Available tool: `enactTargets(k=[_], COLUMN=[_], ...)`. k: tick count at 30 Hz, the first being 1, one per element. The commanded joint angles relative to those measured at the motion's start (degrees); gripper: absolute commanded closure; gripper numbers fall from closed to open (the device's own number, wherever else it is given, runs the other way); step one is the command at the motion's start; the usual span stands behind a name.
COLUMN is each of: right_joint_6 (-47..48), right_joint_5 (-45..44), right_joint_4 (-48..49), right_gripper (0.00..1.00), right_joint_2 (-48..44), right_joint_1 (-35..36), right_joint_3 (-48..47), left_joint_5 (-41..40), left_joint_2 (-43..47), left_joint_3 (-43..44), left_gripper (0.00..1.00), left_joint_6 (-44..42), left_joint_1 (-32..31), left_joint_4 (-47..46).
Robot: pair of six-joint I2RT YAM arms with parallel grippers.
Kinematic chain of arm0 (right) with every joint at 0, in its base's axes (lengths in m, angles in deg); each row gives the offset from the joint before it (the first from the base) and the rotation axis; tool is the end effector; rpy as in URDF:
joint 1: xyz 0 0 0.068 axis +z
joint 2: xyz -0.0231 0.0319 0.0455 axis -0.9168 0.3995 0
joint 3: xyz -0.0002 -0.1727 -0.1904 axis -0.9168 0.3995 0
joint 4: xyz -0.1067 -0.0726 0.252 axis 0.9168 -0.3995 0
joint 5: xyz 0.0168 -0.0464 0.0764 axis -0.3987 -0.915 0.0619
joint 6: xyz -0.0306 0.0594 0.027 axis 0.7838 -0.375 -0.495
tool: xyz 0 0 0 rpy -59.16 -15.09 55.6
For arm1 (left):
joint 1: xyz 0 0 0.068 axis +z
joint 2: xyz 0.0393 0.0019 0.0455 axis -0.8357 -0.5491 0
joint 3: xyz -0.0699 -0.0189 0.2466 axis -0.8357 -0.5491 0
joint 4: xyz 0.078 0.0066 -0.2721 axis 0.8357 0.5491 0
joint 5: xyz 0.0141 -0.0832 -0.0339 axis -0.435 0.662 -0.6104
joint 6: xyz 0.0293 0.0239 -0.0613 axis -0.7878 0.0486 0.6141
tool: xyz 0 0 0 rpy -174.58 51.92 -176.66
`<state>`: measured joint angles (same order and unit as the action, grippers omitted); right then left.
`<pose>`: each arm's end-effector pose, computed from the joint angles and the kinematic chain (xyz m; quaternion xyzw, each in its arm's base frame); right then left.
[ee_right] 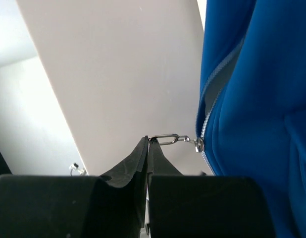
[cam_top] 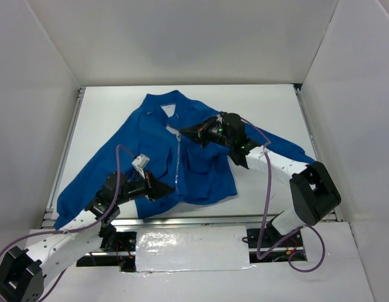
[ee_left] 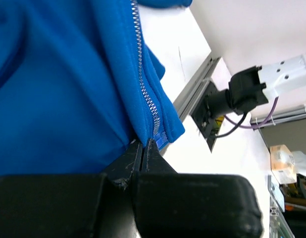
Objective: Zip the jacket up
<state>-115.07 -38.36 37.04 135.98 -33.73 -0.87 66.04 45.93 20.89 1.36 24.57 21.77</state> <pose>0.3106 0.2260 0.2330 0.2817 0.7170 0.6200 0.1490 0.1703 -0.1387 0.1798 0.0710 0.7429 -0.5366 0.3939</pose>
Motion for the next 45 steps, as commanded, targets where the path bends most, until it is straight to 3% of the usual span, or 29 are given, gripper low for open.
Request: enactTargets(k=[1,9,18,22,26,29,32,35,36,37,38,39,40,45], right_joint_6=[1.0,3.72,11.2,13.4,15.42,17.61,19.03,19.29,20.51,21.13,21.57,21.84,22.19,23.59], right_joint_5=[-6.44,-5.3,-1.62,-1.34,-0.56,1.99,8.22,13.41,14.29,14.47,14.48,14.48,14.91,16.15], right_joint_4=[4.47,-0.71,-14.08,-19.08,-19.27,-20.41,-12.02,-2.53,0.04,4.85,6.29,7.52,8.49,12.72], right_gripper=[1.0,1.0,1.0,1.0,1.0,1.0,1.0,0.74,0.55,0.48,0.39,0.38,0.38,0.38], right_joint_2=[-0.31,6.98,24.81,28.7,27.91,26.59,25.27,25.27,25.1,24.84,24.66,24.66,24.66,22.47], right_joint_1=[-2.14,-8.11,-15.85,-20.06,-23.05,-23.59,-21.93,-19.82,-19.11,-18.15,-17.62,-17.44,-17.26,-17.52], right_joint_3=[-6.23,-15.71,-48.46,-58.6,-61.69,-62.93,-54.88,-45.73,-43.44,-38.98,-37.02,-35.69,-33.59,-28.66], left_joint_5=[4.42,3.72,-0.5,-5.41,-13.56,-14.92,-15.27,-15.27,-15.36,-16.06,-15.98,-15.63,-15.36,-14.66], left_joint_2=[1.21,2.35,3.76,6.04,9.2,11.32,11.06,9.83,9.48,9.39,9.47,9.65,10.43,14.92], left_joint_3=[-1.51,-1.95,-3.97,-5.82,-7.31,-8.89,-8.9,-8.28,-7.24,-6.53,-5.83,-4.34,-3.37,4.35], left_gripper=[1.0,1.0,1.0,1.0,1.0,1.0,1.0,1.0,1.0,0.96,0.86,0.56,0.46,0.11], left_joint_6=[-1.33,-0.37,1.65,3.67,6.74,8.77,10.18,10.71,10.62,10.45,9.92,9.31,8.78,4.56], left_joint_1=[-1.37,-2.16,-4.35,-5.41,-5.67,-5.67,-5.76,-5.76,-5.76,-5.76,-5.76,-5.85,-5.85,-6.02], left_joint_4=[5.72,5.81,6.34,7.12,11.94,11.35,10.65,10.91,11.69,14.4,15.47,16.35,17.49,24.79])
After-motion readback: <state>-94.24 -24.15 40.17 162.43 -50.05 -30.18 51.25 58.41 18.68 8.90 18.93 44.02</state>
